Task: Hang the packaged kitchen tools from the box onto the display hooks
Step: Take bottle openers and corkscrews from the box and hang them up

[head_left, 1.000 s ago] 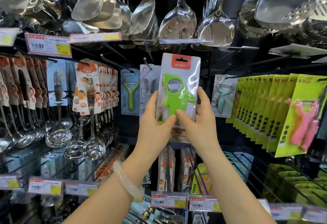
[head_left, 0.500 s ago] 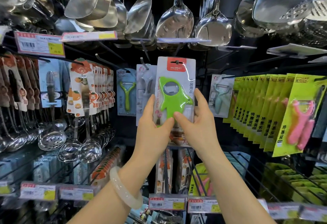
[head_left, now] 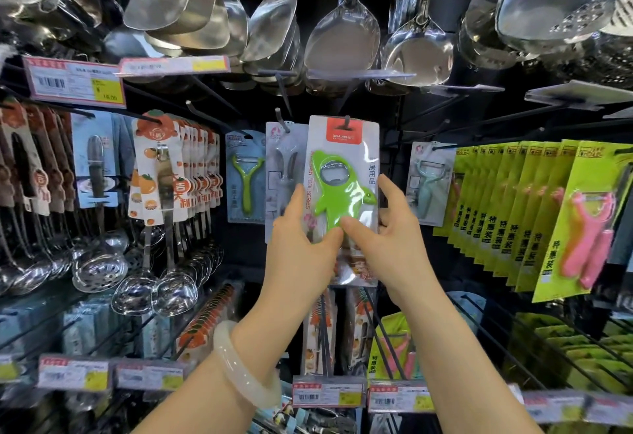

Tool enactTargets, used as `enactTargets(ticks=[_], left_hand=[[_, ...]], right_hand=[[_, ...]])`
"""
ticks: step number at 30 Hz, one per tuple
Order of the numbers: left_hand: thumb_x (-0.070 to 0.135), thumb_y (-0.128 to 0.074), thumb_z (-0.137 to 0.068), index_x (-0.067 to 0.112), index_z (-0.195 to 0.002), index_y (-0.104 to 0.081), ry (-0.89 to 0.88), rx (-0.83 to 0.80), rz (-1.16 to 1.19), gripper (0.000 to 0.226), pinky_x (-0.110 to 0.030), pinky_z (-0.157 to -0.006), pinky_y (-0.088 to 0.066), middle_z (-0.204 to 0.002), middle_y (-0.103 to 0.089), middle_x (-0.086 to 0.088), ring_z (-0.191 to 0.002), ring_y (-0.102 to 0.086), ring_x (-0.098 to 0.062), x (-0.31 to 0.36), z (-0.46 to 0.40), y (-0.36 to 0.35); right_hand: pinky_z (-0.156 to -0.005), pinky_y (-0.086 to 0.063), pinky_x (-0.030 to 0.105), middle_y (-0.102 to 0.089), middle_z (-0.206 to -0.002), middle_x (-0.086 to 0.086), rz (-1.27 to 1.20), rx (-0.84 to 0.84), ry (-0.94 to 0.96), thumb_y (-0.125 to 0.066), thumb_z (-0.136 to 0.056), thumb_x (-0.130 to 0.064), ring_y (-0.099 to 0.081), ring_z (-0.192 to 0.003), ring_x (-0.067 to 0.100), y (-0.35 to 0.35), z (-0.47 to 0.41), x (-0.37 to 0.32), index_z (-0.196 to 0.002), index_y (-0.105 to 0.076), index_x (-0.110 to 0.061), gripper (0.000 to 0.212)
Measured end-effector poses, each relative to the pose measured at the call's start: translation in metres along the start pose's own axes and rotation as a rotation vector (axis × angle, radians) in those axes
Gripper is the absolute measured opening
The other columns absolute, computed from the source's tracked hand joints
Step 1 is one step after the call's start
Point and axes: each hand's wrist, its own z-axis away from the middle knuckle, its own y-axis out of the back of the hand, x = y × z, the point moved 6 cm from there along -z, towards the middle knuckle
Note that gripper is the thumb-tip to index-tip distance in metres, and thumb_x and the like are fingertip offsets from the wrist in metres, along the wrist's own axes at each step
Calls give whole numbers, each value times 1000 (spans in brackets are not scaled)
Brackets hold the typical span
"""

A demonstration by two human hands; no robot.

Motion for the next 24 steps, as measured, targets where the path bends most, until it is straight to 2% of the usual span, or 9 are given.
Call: enactTargets(ticks=[2, 3, 5, 7, 11, 14, 16, 18, 24], left_hand=[[12, -66, -87, 28, -150, -20, -3, 1, -80, 81, -2, -77, -43, -134, -40, 6, -100, -48, 15, -6, -4, -1], [13, -66, -86, 28, -150, -20, 5, -3, -127, 80, 2, -68, -40, -131, -39, 2, -94, -47, 16, -10, -8, -1], [12, -65, -87, 25, -150, -22, 18, -35, -212, 77, 7, -68, -33, -131, -34, -6, -89, -37, 22, -16, -16, -3], [11, -65, -87, 22, -149, -24, 15, -36, -273, 76, 9, -73, -26, -138, -28, -10, -99, -36, 10, -22, -26, -5], [14, -64, -87, 24, -150, -19, 5, -21, -383, 78, -5, -91, -25, -150, -16, -15, -139, -24, -19, -41, -49, -9], [12, -62, -88, 29, -149, -21, -19, -50, -375, 76, -26, -103, -40, -143, -40, 0, -128, -43, -14, -58, -68, -16], [6, -60, -89, 30, -148, -22, -17, -71, -359, 74, -8, -91, -40, -126, -44, 19, -115, -45, -1, -64, -79, -21], [-3, -60, -86, 24, -146, -28, -47, -54, -367, 73, 3, -79, -35, -118, -47, 19, -110, -46, 1, -69, -90, -25], [8, -59, -86, 19, -142, -39, -107, 37, -434, 60, -38, -95, -50, -121, -63, 3, -113, -60, -16, -100, -126, -32]], right_hand=[[-101, -46, 34, -51, -133, -1, 32, 17, -2, -66, -85, -15, -54, -115, 11, -3, -4, 8, -146, -23, -32, 77], [-100, -43, 23, -47, -136, 0, 56, 33, 7, -66, -85, -15, -50, -114, 6, -3, -6, 10, -147, -22, -31, 78], [-82, -29, -5, -33, -141, -2, 123, 61, 24, -64, -86, -14, -36, -105, -5, -4, -11, 13, -149, -18, -29, 79], [-71, -24, -7, -24, -142, 1, 172, 59, 22, -63, -88, -13, -30, -104, -4, -6, -18, 19, -150, -14, -27, 81], [-82, -28, 0, -25, -146, 0, 195, 16, 14, -63, -87, -14, -31, -110, -5, -15, -34, 38, -150, -7, -30, 86], [-85, -40, 10, -42, -136, -9, 163, -25, 0, -61, -89, -14, -51, -107, 1, -21, -47, 55, -150, -5, -30, 86], [-69, -40, -1, -42, -120, -20, 137, -38, -7, -60, -90, -10, -52, -86, -3, -23, -57, 64, -151, -6, -28, 83], [-69, -37, -5, -39, -123, -18, 101, -32, 7, -60, -89, -6, -47, -95, -6, -25, -68, 73, -151, -9, -23, 82], [-67, -34, -8, -39, -126, -8, 30, -68, 7, -58, -88, 4, -41, -110, 1, -33, -109, 101, -150, -11, -14, 80]])
